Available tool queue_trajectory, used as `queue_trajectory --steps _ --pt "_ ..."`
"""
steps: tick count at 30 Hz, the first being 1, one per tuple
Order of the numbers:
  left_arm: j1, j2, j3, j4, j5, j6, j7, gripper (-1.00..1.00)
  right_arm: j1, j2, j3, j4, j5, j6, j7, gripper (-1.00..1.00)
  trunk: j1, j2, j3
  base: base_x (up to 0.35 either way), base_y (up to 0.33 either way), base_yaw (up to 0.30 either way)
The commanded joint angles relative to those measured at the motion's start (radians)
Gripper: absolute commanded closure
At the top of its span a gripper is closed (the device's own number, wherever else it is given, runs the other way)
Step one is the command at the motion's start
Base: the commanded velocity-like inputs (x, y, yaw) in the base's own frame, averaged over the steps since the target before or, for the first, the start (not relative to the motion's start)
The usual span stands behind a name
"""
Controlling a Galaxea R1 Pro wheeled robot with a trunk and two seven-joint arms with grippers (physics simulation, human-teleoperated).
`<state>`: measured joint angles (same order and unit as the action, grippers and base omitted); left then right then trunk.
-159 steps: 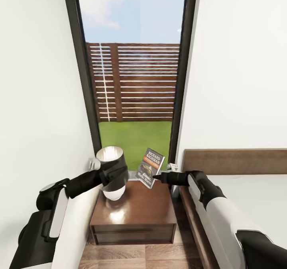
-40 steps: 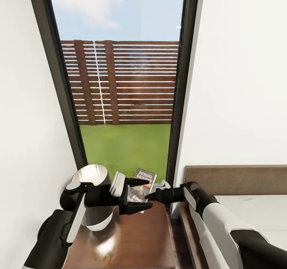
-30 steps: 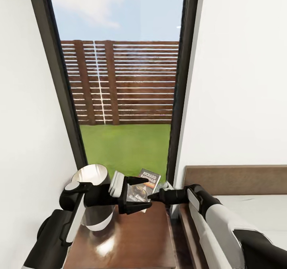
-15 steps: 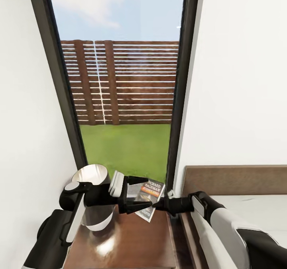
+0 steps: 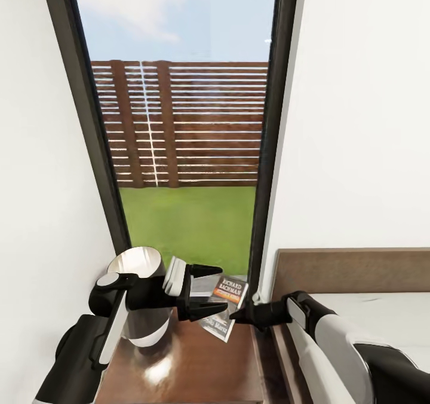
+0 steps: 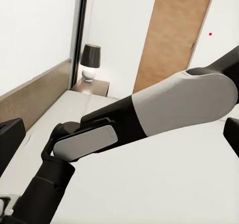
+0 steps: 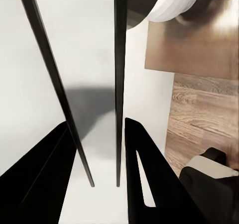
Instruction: In the bedroom, move the book from the bed onto either nightstand, and place the two sandals side by side next to the bed.
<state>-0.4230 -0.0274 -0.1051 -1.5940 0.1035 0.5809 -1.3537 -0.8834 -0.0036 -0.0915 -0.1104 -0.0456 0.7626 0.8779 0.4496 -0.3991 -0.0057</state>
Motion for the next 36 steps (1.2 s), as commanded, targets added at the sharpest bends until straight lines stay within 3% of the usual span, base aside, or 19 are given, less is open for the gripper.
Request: queue_trajectory --steps 1,6,11,19,23,28,36 --pt "0.000 0.000 0.000 0.000 0.002 0.010 -0.002 -1.00 0.000 0.001 -0.007 0.000 -0.007 0.011 -0.013 1.00 0.000 -0.001 -0.001 0.000 0.000 0.000" --pt "0.000 0.000 0.000 0.000 0.002 0.011 -0.003 -1.00 0.000 0.004 -0.008 0.001 -0.008 0.010 -0.034 1.00 0.000 -0.001 -0.001 0.000 0.000 0.000" --pt "0.000 0.001 0.000 0.000 0.002 0.010 -0.004 -1.00 0.000 0.009 -0.009 0.000 -0.008 0.010 -0.047 1.00 0.020 -0.036 -0.016 0.000 0.000 0.000" --pt "0.001 0.001 -0.001 0.000 0.003 0.010 -0.006 -1.00 0.000 0.024 -0.010 -0.014 -0.010 0.016 -0.069 1.00 0.020 -0.036 -0.016 0.000 0.000 0.000" --pt "0.001 0.001 -0.005 0.000 0.003 0.010 -0.005 -1.00 -0.001 0.033 -0.029 -0.017 -0.010 0.017 -0.072 1.00 0.020 -0.036 -0.016 0.000 0.000 0.000" --pt "0.001 0.001 -0.008 0.000 0.003 0.010 -0.005 -1.00 -0.001 0.041 -0.058 -0.018 -0.009 0.018 -0.074 1.00 0.039 -0.071 -0.032 0.000 0.000 0.000" --pt "0.002 0.001 -0.013 -0.001 0.004 0.011 -0.009 -1.00 -0.002 0.043 -0.071 -0.018 -0.008 0.019 -0.075 1.00 0.043 -0.078 -0.035 0.000 0.000 0.000"
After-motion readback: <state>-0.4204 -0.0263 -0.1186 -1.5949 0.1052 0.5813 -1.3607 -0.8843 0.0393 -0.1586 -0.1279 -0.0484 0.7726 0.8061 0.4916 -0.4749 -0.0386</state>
